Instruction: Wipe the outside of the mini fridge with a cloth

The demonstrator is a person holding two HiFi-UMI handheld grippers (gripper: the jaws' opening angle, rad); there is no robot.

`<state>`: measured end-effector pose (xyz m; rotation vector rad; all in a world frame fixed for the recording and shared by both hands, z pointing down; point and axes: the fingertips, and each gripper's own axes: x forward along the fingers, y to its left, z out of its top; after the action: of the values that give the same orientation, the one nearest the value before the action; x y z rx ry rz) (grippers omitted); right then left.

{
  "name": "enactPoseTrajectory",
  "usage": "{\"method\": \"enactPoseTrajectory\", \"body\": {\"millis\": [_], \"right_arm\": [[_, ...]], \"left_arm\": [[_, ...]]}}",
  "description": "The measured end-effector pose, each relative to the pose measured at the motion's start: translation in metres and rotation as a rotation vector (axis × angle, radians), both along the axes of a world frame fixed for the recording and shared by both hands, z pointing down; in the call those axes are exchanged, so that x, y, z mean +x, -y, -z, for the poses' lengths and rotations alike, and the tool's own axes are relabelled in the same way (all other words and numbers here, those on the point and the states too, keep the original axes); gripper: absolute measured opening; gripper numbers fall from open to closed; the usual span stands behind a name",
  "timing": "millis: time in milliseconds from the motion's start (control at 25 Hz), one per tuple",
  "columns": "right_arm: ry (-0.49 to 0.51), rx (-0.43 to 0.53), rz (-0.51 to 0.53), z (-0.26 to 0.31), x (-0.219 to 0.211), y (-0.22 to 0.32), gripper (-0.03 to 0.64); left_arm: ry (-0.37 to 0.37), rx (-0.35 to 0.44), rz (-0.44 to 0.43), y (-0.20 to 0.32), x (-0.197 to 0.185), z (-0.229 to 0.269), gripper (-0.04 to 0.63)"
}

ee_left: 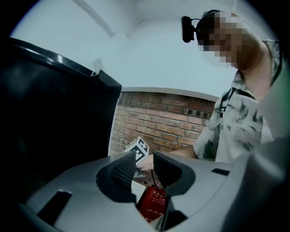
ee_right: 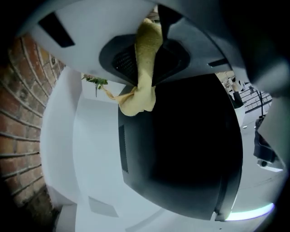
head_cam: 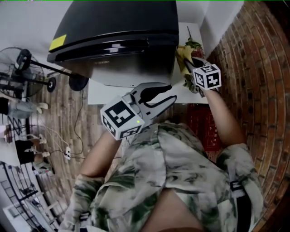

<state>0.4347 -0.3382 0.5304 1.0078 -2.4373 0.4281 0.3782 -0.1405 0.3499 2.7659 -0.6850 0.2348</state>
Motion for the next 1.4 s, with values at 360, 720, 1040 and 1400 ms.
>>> {"method": "enactPoseTrajectory", "body": {"millis": [360, 720, 1040, 1400], "right_arm": [[0.023, 0.178, -0.186, 0.116, 0.016, -0.049, 0.091], [0.096, 0.287, -0.45, 0.187, -0.028, -0.155, 0.091], [0.112, 0.267, -0.497, 0.18, -0.123, -0.241, 0.091], [0.061, 0.231, -0.369, 0.168, -0.237, -0.3, 0.091]], "left_arm": [[-0.061, 0.001, -0.1, -0.022, -0.075, 0.001, 0.12], [-0.073, -0.009, -0.232, -0.063, -0.2, 0.001, 0.12], [-0.051, -0.049, -0.344, -0.101, -0.273, -0.02, 0.12], [-0.053, -0.039, -0.389, -0.143, -0.307, -0.019, 0.12]]}}
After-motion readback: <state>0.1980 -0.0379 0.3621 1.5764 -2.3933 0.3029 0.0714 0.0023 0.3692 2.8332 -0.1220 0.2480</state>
